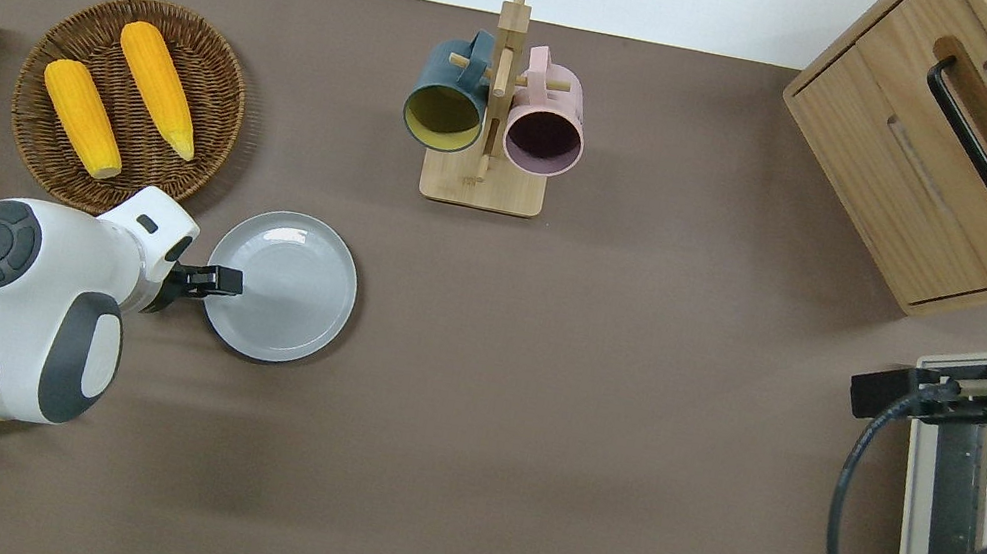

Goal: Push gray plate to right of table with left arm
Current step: 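Push the gray plate with the left gripper toward the toaster oven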

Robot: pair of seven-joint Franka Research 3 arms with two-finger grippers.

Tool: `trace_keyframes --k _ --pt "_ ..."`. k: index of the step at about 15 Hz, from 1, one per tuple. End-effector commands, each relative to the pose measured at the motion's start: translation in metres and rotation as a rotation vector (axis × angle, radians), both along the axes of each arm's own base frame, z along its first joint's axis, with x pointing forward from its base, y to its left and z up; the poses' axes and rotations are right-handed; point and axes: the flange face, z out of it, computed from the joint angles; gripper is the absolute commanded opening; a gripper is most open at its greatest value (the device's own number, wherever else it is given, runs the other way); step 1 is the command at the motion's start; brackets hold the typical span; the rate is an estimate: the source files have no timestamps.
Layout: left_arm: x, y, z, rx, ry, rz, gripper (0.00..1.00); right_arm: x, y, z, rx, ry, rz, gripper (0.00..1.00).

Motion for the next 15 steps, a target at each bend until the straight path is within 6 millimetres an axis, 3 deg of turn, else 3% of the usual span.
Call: trace_keyframes --k 1,2,5,7,9,15 --pt "-0.0057 -0.0087 -0.0046 -0.005 -0.016 0.004 0.95 -0.0024 -0.0024 0.004 0.009 0.005 -0.008 0.983" --pt "-0.0058 -0.0103 -0.0046 -0.005 -0.016 0.007 0.83 -0.0025 -0.0016 0.004 0.009 0.005 -0.006 0.983" --pt "-0.0059 -0.0111 -0.0046 -0.007 -0.014 0.037 0.28 -0.0024 -0.0024 0.004 0.009 0.005 -0.006 0.983" --pt "-0.0059 -0.0111 -0.0046 -0.007 -0.014 0.037 0.07 -0.0025 -0.0016 0.004 0.009 0.005 -0.005 0.983" --pt "-0.0059 -0.0111 -0.0046 -0.007 -0.014 0.037 0.0 -0.0025 -0.0016 0.004 0.009 0.005 -0.005 0.983" --pt "-0.0062 -0.0111 -0.0079 -0.007 -0.007 0.037 0.0 -0.0024 -0.0024 0.004 0.009 0.005 -0.008 0.983"
